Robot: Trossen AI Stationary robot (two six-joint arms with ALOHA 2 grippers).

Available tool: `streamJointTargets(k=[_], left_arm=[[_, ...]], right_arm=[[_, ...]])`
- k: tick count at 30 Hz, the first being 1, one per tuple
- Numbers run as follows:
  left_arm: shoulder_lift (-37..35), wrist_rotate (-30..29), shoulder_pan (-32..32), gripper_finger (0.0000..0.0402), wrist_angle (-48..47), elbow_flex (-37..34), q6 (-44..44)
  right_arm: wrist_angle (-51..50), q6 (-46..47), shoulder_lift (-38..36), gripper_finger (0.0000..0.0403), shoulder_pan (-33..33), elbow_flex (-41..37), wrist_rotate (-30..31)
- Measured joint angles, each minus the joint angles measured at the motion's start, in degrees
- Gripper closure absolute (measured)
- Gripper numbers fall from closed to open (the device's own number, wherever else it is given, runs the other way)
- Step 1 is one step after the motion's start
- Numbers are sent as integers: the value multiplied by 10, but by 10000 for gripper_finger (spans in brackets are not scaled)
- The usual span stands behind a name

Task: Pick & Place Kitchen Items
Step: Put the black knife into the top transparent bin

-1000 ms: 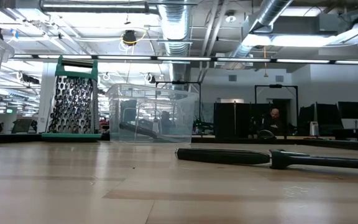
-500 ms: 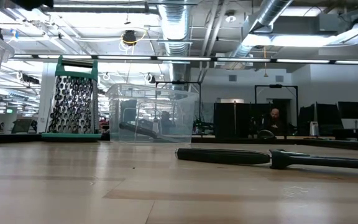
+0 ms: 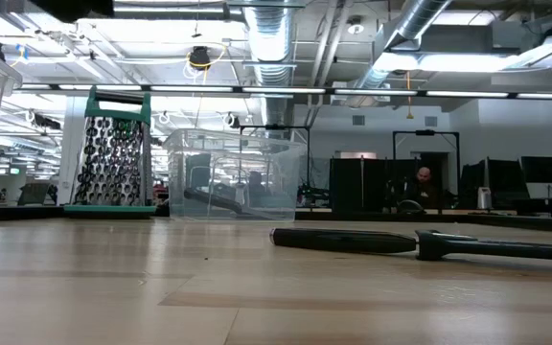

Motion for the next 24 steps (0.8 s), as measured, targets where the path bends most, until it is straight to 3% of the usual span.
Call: streamJointTargets(k=[4, 8, 24], left_arm=[[24, 45, 0, 122, 0, 28, -1], [38, 55, 0, 156, -2, 34, 0], [54, 74, 0, 387, 5, 34, -2]], right_arm=[[0, 0, 0, 346, -1, 0, -8], [0, 0, 0, 346, 1, 0, -8], [-4, 0, 0, 339, 1, 0, -39]])
